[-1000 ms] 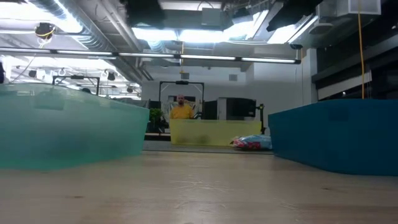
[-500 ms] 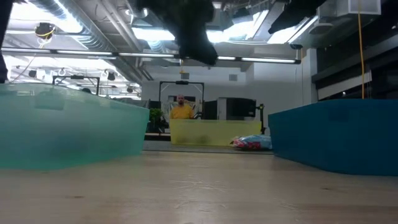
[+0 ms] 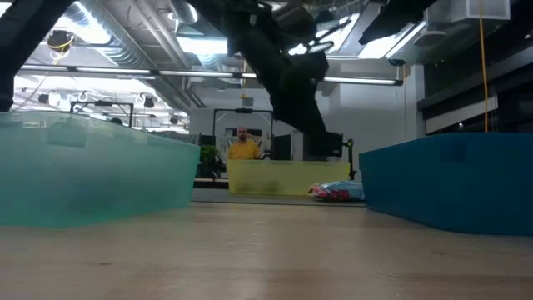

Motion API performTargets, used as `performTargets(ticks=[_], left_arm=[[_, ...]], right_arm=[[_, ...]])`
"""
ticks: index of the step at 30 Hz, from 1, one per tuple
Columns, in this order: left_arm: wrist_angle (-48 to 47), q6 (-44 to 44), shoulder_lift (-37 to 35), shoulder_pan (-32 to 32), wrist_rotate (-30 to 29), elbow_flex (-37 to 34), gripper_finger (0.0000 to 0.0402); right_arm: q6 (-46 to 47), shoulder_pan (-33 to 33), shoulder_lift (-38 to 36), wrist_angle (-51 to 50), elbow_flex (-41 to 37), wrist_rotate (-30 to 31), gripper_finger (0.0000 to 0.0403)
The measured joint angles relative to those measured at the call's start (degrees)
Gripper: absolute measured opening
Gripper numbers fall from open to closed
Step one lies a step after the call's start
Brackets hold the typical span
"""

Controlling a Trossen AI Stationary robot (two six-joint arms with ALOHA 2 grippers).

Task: Pick and place Granola Bars by type
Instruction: Put the red granola bar into the green bin

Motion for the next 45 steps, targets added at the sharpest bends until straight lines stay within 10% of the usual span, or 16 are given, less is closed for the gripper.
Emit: performTargets(ticks=[45], left_arm=[[10.62, -2.94, 14.25, -1.58, -5.53, 1.81, 0.0187]], right_arm=[[-2.81, -0.01, -0.02, -0.24, 0.0, -2.6, 0.0272]])
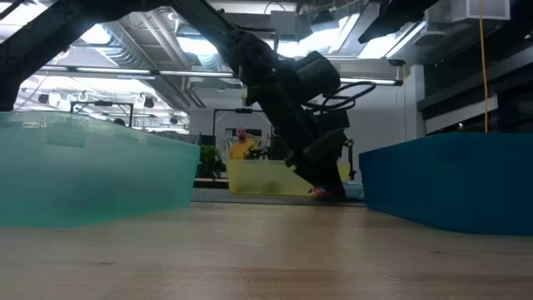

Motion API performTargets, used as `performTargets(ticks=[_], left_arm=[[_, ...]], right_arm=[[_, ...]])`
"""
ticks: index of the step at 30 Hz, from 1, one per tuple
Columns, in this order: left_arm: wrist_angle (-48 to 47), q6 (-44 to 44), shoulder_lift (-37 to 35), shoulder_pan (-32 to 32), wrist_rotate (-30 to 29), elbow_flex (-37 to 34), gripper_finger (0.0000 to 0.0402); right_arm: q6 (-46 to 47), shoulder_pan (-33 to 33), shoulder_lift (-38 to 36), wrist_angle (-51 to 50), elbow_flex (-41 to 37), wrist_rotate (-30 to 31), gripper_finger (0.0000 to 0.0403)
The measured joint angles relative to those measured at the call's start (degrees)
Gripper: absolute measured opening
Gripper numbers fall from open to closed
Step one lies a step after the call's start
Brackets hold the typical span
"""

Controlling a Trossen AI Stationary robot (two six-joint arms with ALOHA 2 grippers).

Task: Pick and place Granola Bars by type
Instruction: Put the red granola bar into the green bin

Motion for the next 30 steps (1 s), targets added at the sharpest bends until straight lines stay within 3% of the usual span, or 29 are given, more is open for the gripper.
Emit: performTargets(ticks=[6, 14, 22, 30], left_arm=[[-1.21, -0.66, -0.79, -0.61, -2.93, 0.0, 0.0119], [-3.78, -0.02, -8.12, -1.46, -5.05, -0.04, 0.0017], [-4.34, 2.61, -18.74, -1.62, -11.77, 0.07, 0.0033], [-7.98, 2.6, -22.07, -1.57, -13.58, 0.03, 0.0016]], right_arm=[[0.0, 0.0, 0.0, 0.01, 0.0, 0.01, 0.0272], [0.04, 0.01, 0.0, 0.03, 0.0, 0.04, 0.0272], [0.07, -0.01, 0.0, 0.1, 0.0, 0.09, 0.0272], [0.12, 0.01, 0.0, 0.14, 0.0, 0.1, 0.0272]])
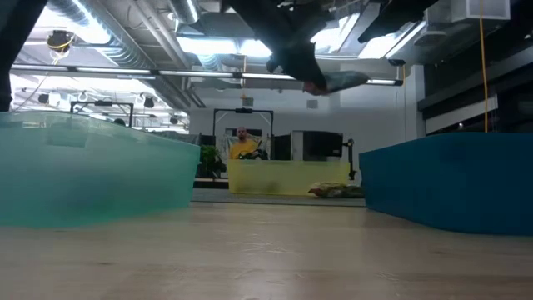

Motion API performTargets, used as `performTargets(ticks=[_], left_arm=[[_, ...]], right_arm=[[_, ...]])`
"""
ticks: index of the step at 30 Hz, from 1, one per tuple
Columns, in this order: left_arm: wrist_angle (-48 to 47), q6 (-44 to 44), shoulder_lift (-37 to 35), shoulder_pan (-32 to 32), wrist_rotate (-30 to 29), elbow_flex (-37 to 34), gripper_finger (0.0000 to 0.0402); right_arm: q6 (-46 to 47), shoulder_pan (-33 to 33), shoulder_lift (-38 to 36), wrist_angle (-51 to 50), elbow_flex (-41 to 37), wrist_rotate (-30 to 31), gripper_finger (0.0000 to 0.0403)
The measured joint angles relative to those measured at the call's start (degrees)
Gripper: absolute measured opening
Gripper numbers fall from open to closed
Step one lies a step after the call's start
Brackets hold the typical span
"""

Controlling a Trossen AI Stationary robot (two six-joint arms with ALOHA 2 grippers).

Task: Pick and place Granola Bars by type
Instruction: Put the red granola bar into the green bin

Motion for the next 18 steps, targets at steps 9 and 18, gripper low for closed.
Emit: performTargets(ticks=[9, 18], left_arm=[[-20.04, -4.98, -8.6, -2.81, 0.14, -0.03, 0.0021], [-34.29, -11.54, -21.23, -9.36, 0.88, -0.03, 0.0018]], right_arm=[[0.08, 0.0, 0.0, 0.05, 0.0, 0.06, 0.0272], [-0.18, -1.53, 0.04, 5.38, 0.0, 0.15, 0.0272]])
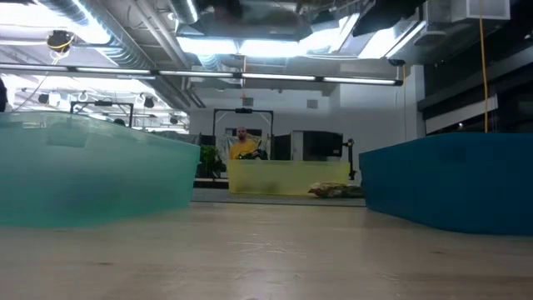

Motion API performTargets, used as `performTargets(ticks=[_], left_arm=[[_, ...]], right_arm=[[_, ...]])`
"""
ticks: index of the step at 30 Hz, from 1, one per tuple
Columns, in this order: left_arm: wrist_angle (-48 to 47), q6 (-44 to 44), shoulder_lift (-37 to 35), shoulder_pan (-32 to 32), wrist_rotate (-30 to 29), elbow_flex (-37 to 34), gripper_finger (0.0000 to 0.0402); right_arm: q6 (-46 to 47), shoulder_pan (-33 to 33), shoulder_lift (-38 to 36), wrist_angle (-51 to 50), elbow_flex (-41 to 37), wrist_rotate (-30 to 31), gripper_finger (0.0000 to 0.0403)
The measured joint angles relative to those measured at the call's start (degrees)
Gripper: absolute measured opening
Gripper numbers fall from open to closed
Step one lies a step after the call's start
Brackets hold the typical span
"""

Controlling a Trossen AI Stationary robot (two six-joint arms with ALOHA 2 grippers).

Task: Pick and place Granola Bars by type
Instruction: Put the red granola bar into the green bin

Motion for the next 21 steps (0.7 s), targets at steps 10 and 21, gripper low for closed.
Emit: performTargets(ticks=[10, 21], left_arm=[[-8.85, -14.26, -4.59, -5.79, -0.23, 0.0, 0.0017], [-26.47, -38.61, -4.92, -19.34, 3.11, -6.57, 0.0021]], right_arm=[[-0.11, -3.04, 0.0, 4.38, 0.0, -0.02, 0.0272], [-0.74, -3.04, 0.0, 7.09, 0.0, -0.07, 0.0272]])
